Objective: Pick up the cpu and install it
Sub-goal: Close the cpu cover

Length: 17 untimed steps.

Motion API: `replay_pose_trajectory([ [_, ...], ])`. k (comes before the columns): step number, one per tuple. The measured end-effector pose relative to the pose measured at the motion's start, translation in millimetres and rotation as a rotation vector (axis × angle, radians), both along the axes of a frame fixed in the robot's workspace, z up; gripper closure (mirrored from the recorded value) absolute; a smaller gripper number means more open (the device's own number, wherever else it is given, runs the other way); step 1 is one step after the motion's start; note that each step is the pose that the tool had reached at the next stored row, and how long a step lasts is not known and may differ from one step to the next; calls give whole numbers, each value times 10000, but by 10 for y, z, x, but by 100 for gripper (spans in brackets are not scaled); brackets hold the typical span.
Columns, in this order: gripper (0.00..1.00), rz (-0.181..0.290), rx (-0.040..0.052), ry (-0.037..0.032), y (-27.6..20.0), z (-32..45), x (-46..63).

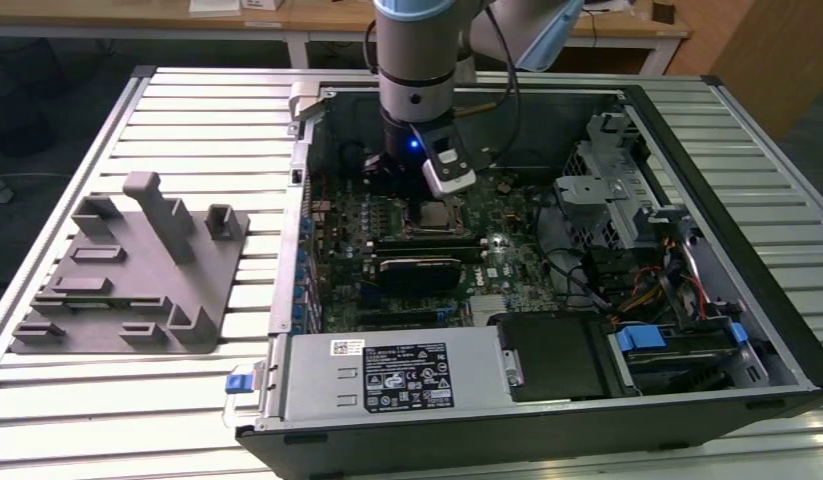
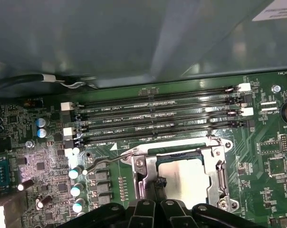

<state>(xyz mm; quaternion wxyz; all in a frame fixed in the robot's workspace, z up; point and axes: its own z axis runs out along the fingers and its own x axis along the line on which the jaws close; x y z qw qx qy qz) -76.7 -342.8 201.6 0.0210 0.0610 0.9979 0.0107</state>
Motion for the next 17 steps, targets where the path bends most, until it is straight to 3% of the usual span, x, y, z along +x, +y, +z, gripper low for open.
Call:
replay_pose_trajectory([
  [17,89,0,1,-1,0,-14,-32],
])
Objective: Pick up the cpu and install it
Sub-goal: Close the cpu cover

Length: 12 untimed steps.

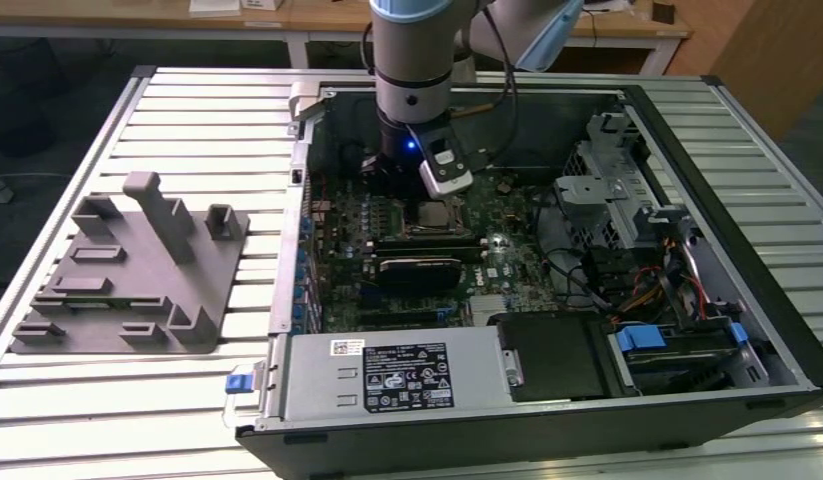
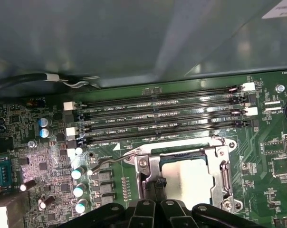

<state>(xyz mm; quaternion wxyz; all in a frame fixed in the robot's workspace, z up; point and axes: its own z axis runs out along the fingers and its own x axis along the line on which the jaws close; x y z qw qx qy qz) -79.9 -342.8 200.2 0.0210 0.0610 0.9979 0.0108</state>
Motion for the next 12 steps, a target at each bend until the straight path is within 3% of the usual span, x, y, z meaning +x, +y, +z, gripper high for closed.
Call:
replay_pose_trajectory([
  [12,89,8,-1,1,-1,0,32],
])
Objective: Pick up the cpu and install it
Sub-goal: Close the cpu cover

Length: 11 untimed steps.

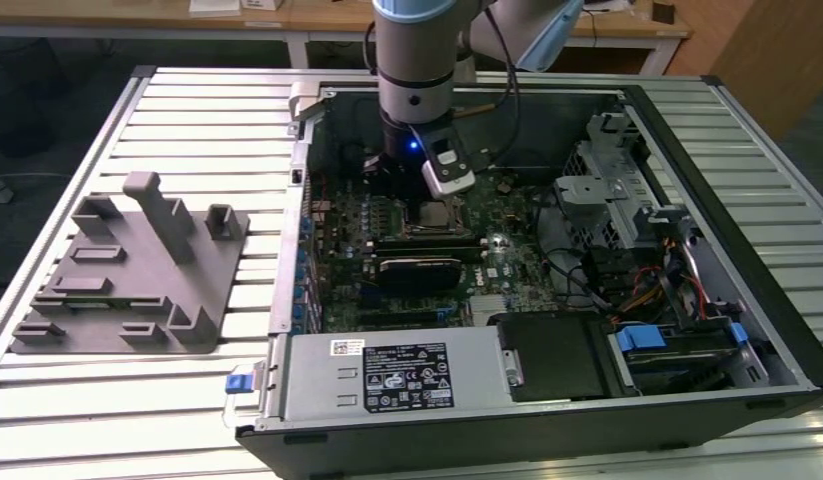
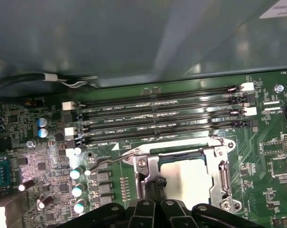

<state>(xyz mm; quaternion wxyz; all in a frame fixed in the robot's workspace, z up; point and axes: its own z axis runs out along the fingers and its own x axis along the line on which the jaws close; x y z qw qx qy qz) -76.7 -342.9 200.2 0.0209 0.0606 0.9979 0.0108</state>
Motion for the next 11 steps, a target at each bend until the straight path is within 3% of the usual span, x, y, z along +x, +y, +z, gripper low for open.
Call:
replay_pose_trajectory([
  [11,89,0,1,0,1,-4,-46],
])
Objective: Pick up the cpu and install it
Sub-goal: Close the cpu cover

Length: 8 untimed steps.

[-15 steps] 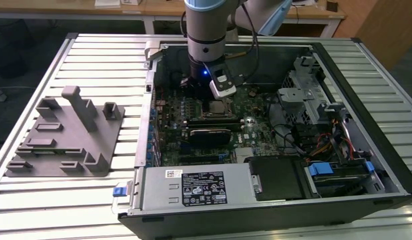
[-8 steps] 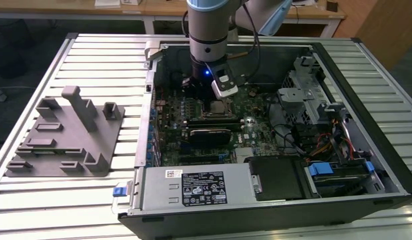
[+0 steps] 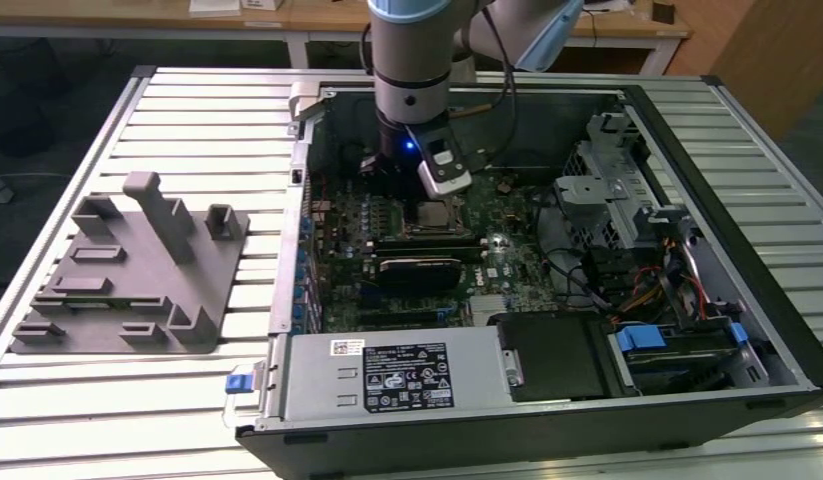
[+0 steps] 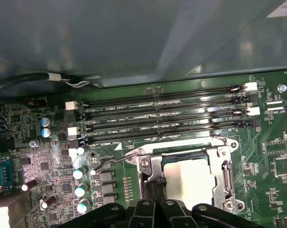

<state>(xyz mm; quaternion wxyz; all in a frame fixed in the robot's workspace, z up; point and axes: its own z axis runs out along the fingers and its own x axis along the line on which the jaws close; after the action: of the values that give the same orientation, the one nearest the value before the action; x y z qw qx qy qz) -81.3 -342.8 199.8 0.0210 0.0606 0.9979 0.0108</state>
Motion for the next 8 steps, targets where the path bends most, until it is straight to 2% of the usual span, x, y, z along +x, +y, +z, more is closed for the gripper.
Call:
replay_pose_trajectory([
  [4,89,1,-2,1,-1,14,-1],
  [8,89,0,-1,1,-1,69,-1],
])
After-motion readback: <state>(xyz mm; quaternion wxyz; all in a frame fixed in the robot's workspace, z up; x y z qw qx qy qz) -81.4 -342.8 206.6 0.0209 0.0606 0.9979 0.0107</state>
